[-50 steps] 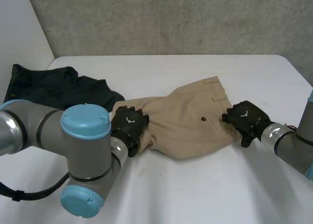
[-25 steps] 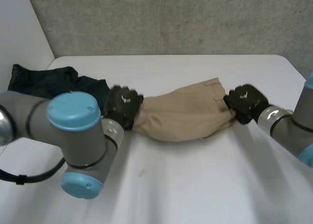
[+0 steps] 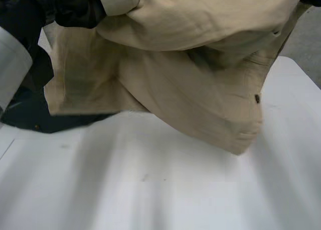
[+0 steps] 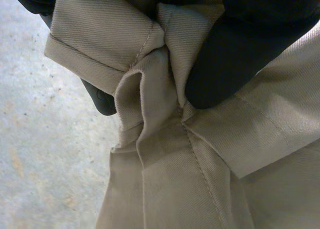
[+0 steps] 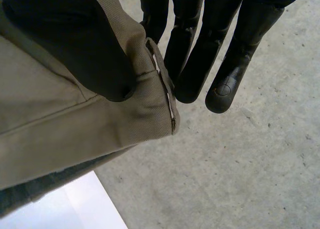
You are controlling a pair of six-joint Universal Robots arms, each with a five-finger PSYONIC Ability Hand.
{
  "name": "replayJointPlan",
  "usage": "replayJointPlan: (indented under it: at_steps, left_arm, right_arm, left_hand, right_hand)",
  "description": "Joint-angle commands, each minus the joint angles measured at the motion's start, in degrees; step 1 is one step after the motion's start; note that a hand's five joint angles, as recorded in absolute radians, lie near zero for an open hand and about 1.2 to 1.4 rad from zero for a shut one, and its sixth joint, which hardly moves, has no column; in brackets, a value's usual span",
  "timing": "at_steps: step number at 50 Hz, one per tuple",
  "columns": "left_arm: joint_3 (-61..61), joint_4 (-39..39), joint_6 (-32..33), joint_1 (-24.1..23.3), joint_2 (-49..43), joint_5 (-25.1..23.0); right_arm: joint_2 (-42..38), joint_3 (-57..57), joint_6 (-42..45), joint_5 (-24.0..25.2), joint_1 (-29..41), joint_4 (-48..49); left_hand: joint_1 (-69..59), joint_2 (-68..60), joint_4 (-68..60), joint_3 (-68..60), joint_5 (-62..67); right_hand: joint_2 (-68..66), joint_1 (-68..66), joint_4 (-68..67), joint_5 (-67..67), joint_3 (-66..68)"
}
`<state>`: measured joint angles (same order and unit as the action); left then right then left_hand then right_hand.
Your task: Fold the laundry.
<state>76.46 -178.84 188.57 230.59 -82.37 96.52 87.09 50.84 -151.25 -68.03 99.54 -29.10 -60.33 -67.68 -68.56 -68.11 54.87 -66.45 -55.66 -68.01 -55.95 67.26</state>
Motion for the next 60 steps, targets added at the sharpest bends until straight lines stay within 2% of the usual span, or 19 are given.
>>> replayJointPlan:
  at_steps: [1,5,10,13,15,16,17,19,20,26,29,32,37,41,42,46,50,53,60]
  left_arm:
    - [2.29,3.58,-9.35,1.44,-8.49,-2.3]
    - [2.03,3.76,-11.82,4.42,-15.79,-4.58]
    - [-2.35,0.53,-12.53,9.95,-26.76,-5.47]
    - [-4.91,-2.9,-12.62,11.11,-31.0,-5.47]
    - [-6.85,-7.03,-12.0,11.55,-34.34,-5.73]
    - [-7.37,-9.14,-11.91,11.81,-35.39,-5.82]
    - [-7.81,-12.72,-11.91,12.33,-36.71,-6.34]
    - [-7.91,-15.82,-11.91,12.86,-37.51,-6.69]
    - [-7.65,-18.45,-11.91,13.48,-37.69,-6.7]
    - [-4.75,-21.29,-11.39,14.01,-36.9,-6.87]
    - [-1.59,-21.37,-9.46,14.18,-33.48,-6.96]
    - [2.19,-21.2,-4.81,14.19,-29.87,-6.87]
    - [9.39,-20.15,3.45,13.57,-26.8,-6.78]
    - [15.72,-16.64,9.52,12.61,-24.34,-6.7]
    - [17.74,-14.45,11.36,11.91,-23.2,-6.7]
    - [21.17,-9.0,12.87,10.06,-21.96,-6.7]
    - [22.41,-5.21,12.87,9.26,-22.92,-6.61]
    - [22.33,-4.94,12.87,9.61,-24.85,-6.43]
    - [19.08,-5.73,13.49,11.37,-30.65,-6.69]
  right_arm:
    - [-6.13,-0.21,-0.36,-0.34,0.92,-1.39]
    - [-14.65,-2.66,-0.36,-1.39,4.34,-0.95]
    - [-27.64,-10.73,-0.27,-9.72,7.94,2.28]
    - [-33.2,-15.14,-0.62,-12.73,8.3,6.5]
    - [-37.07,-17.52,-1.85,-13.53,8.65,12.73]
    - [-38.13,-17.87,-2.55,-13.53,8.83,15.28]
    - [-40.05,-17.88,-4.38,-13.53,9.09,20.61]
    - [-41.91,-17.88,-5.54,-13.53,9.35,25.74]
    - [-43.48,-17.96,-5.89,-14.14,9.44,28.64]
    - [-44.38,-17.26,-5.28,-14.84,10.23,27.7]
    - [-42.54,-16.21,-5.11,-16.6,11.55,25.07]
    - [-39.38,-13.58,-4.93,-19.41,11.38,21.56]
    - [-35.24,-6.55,-3.44,-20.38,11.29,15.06]
    - [-30.15,2.58,-0.8,-18.81,11.2,9.34]
    - [-28.31,6.69,-0.02,-17.5,11.2,8.2]
    - [-25.49,15.84,0.61,-13.28,11.03,8.19]
    - [-25.04,22.36,0.52,-8.7,10.06,8.62]
    - [-25.04,26.32,0.34,-6.76,9.79,11.34]
    - [-26.44,31.95,0.7,-6.76,10.41,21.45]
  left_hand:
    - [-19.67,-12.32,-11.44,-11.89,15.13]
    - [-19.67,-12.32,-11.44,-11.89,15.13]
    - [-19.67,-12.32,-11.44,-11.89,15.13]
    - [-19.67,-12.32,-11.44,-11.89,15.13]
    - [-0.29,7.07,7.95,7.5,-4.26]
    - [15.3,22.66,23.54,23.09,-19.85]
    - [50.1,57.45,58.33,57.88,-54.64]
    - [47.14,54.5,55.38,54.93,-51.69]
    - [50.33,57.68,58.56,58.11,-54.87]
    - [50.33,57.68,58.56,58.11,-54.87]
    - [50.33,57.68,58.56,58.11,-54.87]
    - [50.33,57.68,58.56,58.11,-54.87]
    - [49.44,56.8,57.68,57.23,-53.99]
    - [44.07,51.43,52.31,51.86,-48.62]
    - [39.23,46.58,47.46,47.01,-43.77]
    - [27.6,34.96,35.84,35.39,-32.15]
    - [26.06,33.42,34.29,33.85,-30.61]
    - [26.39,33.75,34.63,34.18,-30.94]
    - [27.4,34.76,35.64,35.19,-31.95]
  right_hand:
    - [-13.55,-24.34,-11.99,-14.05,12.74]
    - [-13.55,-24.34,-11.99,-14.05,12.74]
    - [-13.55,-24.34,-11.99,-14.05,12.74]
    - [-13.55,-24.34,-11.99,-14.05,12.74]
    - [-13.55,-24.34,-11.99,-14.05,12.74]
    - [-13.55,-24.34,-11.99,-14.05,12.74]
    - [-9.61,-20.4,-8.06,-10.11,8.8]
    - [50.69,39.9,52.25,50.19,-51.5]
    - [56.45,45.66,58.01,55.95,-57.26]
    - [56.45,45.66,58.01,55.95,-57.26]
    - [56.45,45.66,58.01,55.95,-57.26]
    - [56.45,45.66,58.01,55.95,-57.26]
    - [56.45,45.66,58.01,55.95,-57.26]
    - [56.45,45.66,58.01,55.95,-57.26]
    - [56.45,45.66,58.01,55.95,-57.26]
    - [54.07,43.28,55.62,53.57,-54.88]
    - [45.11,34.32,46.67,44.62,-45.92]
    - [40.89,30.1,42.45,40.4,-41.7]
    - [38.37,27.58,39.93,37.87,-39.18]
